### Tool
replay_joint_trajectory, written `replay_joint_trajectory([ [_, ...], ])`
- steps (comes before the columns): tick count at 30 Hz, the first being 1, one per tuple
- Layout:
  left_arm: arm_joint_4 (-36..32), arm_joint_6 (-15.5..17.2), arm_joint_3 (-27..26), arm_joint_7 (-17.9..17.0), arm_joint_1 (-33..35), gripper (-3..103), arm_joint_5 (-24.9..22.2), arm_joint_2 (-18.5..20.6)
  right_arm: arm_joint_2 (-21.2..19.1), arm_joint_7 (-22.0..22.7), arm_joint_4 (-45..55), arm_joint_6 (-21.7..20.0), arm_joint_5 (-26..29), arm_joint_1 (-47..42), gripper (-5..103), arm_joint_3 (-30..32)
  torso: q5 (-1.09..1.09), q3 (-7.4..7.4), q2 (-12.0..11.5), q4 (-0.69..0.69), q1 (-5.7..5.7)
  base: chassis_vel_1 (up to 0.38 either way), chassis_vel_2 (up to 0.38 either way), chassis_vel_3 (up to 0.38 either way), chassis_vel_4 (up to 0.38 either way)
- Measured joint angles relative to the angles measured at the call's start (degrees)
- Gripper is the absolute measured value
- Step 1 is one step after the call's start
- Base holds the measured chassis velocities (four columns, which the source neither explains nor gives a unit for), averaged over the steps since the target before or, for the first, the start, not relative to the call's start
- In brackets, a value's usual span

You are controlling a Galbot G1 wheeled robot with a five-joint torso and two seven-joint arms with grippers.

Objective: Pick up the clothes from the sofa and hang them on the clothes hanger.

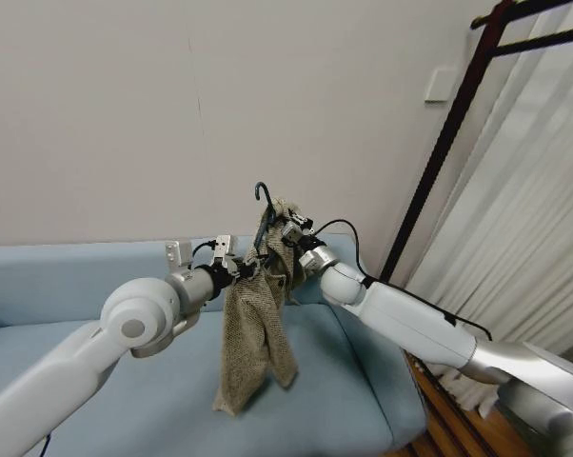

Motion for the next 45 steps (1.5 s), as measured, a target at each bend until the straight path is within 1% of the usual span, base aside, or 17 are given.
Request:
replay_joint_trajectory([
  [8,0.02,0.0,-0.21,0.81,0.06,12,0.24,0.45,0.0,1.26,0.55,-1.02,1.63,-0.19,8,-0.08,0.0,0.0,0.0,0.0,0.0,0.0,0.0,0.0,0.0],
  [9,0.01,0.0,-0.22,0.92,0.07,12,0.29,0.45,-0.05,1.58,0.63,-1.27,1.87,-0.22,19,-0.08,0.0,0.0,0.0,0.0,0.0,0.0,0.0,0.0,0.0],
  [11,0.02,0.0,-0.23,1.05,0.05,12,0.3,0.45,-0.07,1.79,0.66,-1.42,1.99,-0.25,19,-0.07,0.0,0.0,0.0,0.0,0.0,0.0,0.0,0.0,0.0],
  [14,0.01,0.0,-0.24,1.56,-0.14,12,0.37,0.61,-0.17,2.7,1.02,-1.89,3.14,-0.28,35,-0.05,0.0,0.0,0.0,0.0,0.0,0.0,0.0,0.0,0.0],
  [17,0.02,0.0,-0.25,1.69,-0.19,12,0.37,0.68,-0.25,3.09,1.33,-2.08,4.13,-0.33,40,-0.05,0.0,0.0,0.0,0.0,0.0,0.0,0.0,0.0,0.0],
  [19,0.06,0.01,-0.35,2.03,-0.19,12,0.44,0.93,-0.43,3.52,1.82,-2.14,5.52,-0.41,51,0.0,0.0,0.0,0.0,0.0,0.0,0.0,0.0,0.0,0.0],
  [20,0.06,0.01,-0.35,2.03,-0.19,12,0.44,0.93,-0.43,3.52,1.82,-2.14,5.52,-0.41,51,0.0,0.0,0.0,0.0,0.0,0.0,0.0,0.0,0.0,0.0],
  [21,0.16,0.01,-0.4,2.34,-0.15,12,0.68,1.05,-0.56,3.6,2.03,-2.14,6.11,-0.42,56,0.03,0.0,0.0,0.0,0.0,0.0,0.0,0.0,0.0,0.0],
  [22,0.27,0.01,-0.44,2.74,-0.03,12,1.06,1.18,-0.63,3.63,2.14,-2.14,6.42,-0.42,56,0.05,0.0,0.0,0.0,0.0,0.0,0.0,0.0,0.0,0.0],
  [25,0.94,-0.08,-0.65,5.29,0.64,12,3.38,2.06,-1.28,3.76,3.01,-2.13,8.9,-0.36,73,0.28,0.0,0.0,0.0,0.0,0.0,0.0,0.0,0.0,0.0],
  [28,1.26,-0.23,-0.71,6.16,0.75,12,3.96,2.42,-1.61,3.76,3.39,-2.13,10.0,-0.27,78,0.46,0.0,0.0,0.0,0.01,0.0,0.0,0.0,0.0,0.0],
  [30,2.13,-0.76,-0.87,8.14,0.74,12,5.0,3.16,-2.25,3.71,3.9,-2.13,11.66,-0.24,89,0.64,0.0,0.0,0.0,0.0,0.0,0.0,0.0,0.0,0.0],
  [31,2.13,-0.76,-0.87,8.14,0.74,12,5.0,3.16,-2.25,3.71,3.9,-2.13,11.66,-0.24,89,0.64,0.0,0.0,0.0,0.0,0.0,0.0,0.0,0.0,0.0],
  [33,3.0,-1.04,-0.93,10.17,0.49,12,5.75,3.84,-2.68,3.62,4.37,-2.13,13.01,-0.33,97,0.78,0.0,0.0,0.0,0.0,0.0,0.0,0.0,0.0,0.0],
  [39,5.94,-1.66,-1.05,16.3,-0.61,12,8.18,5.95,-4.21,2.64,6.4,-1.8,20.1,-1.16,100,2.12,0.0,0.0,0.0,0.0,0.0,0.0,0.0,0.0,0.0],
  [41,6.29,-1.79,-1.05,16.88,-0.67,12,8.41,6.21,-4.42,2.61,6.73,-1.75,21.32,-1.16,100,2.38,0.01,0.0,0.0,-0.01,0.0,0.0,0.0,0.0,0.0],
  [45,7.4,-1.94,-1.03,18.51,-0.81,12,8.85,7.16,-5.61,2.31,8.65,-1.56,27.42,-0.65,100,3.51,0.0,0.0,0.0,0.0,0.0,0.0,0.0,0.0,0.0],
])
